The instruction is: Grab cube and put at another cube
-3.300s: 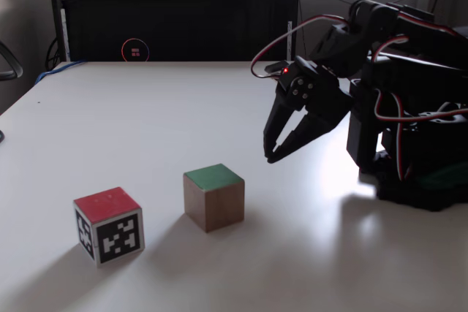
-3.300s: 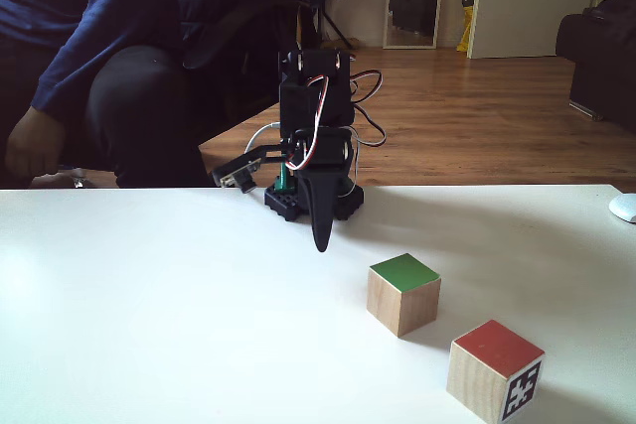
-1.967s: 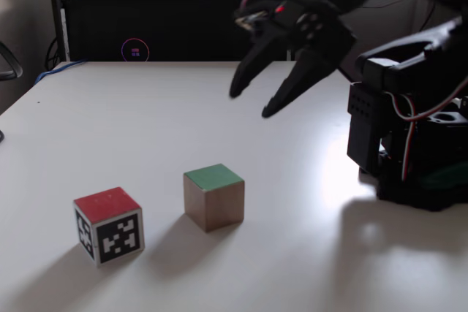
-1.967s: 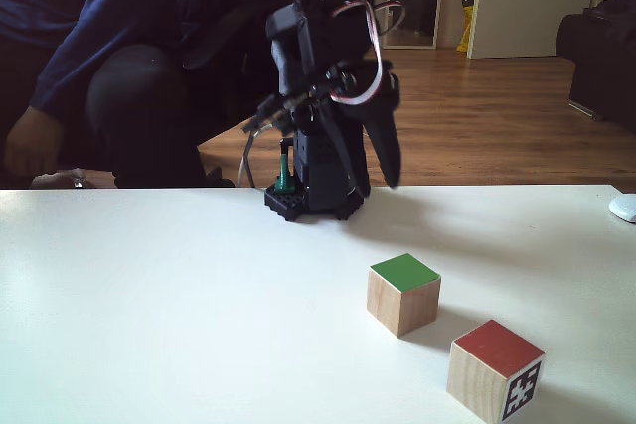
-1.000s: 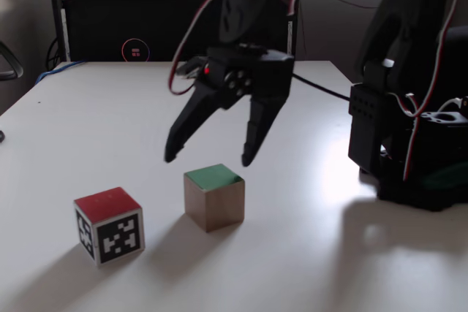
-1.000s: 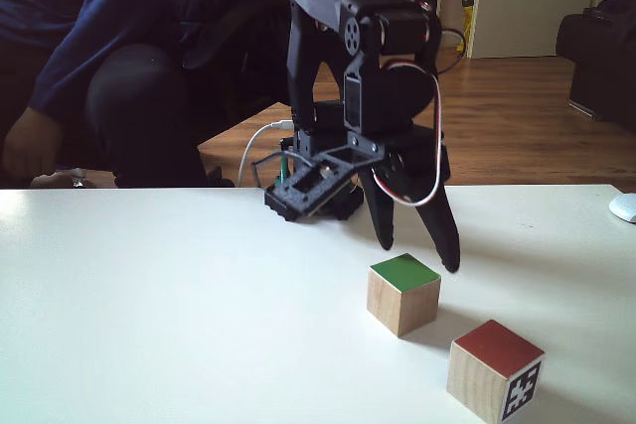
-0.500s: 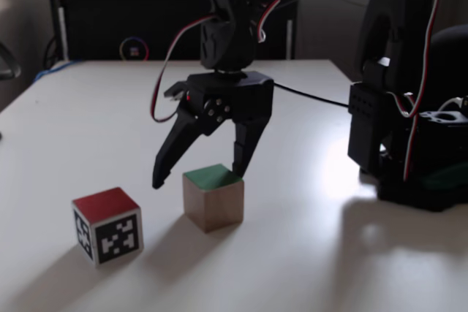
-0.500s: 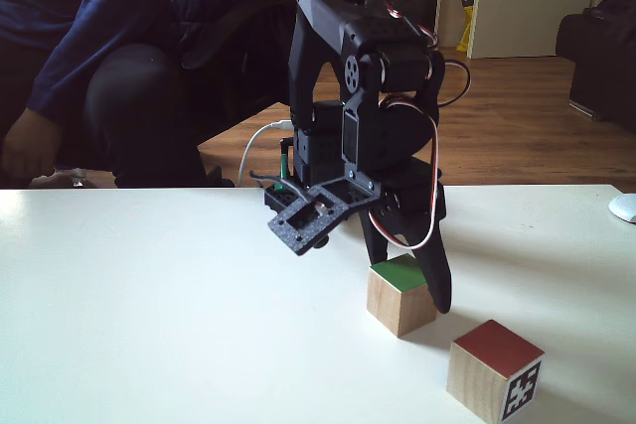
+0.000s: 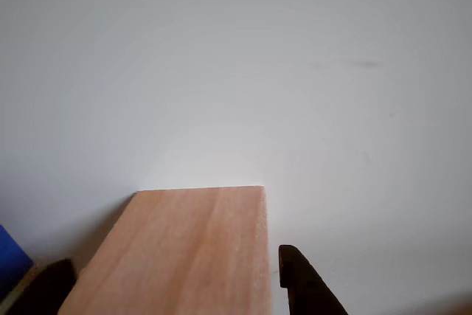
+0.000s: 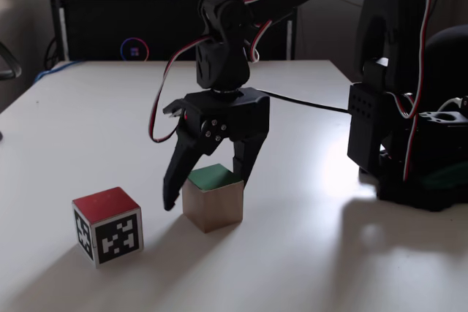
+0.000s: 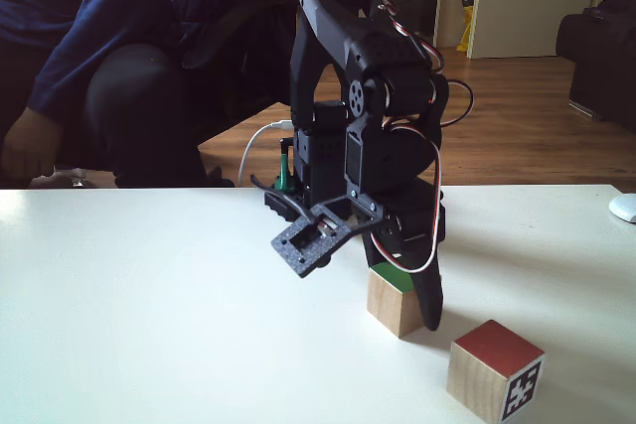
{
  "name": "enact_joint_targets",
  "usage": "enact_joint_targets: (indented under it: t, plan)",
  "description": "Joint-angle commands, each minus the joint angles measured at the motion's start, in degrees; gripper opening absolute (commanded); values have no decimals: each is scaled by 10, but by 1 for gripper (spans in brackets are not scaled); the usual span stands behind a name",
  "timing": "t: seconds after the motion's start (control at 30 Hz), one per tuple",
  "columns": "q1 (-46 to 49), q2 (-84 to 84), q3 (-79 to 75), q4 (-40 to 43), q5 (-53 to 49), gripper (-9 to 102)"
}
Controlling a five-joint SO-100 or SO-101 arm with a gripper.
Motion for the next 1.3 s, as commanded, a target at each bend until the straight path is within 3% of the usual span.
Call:
enact_joint_targets:
  t: [0.0,0.53,0.97,1.27]
  plan:
    - [-8,4,-4,-4,-4,36]
    - [-35,31,-7,8,12,15]
    - [-62,47,-241,192,87,16]
    - [-82,-13,-361,221,133,17]
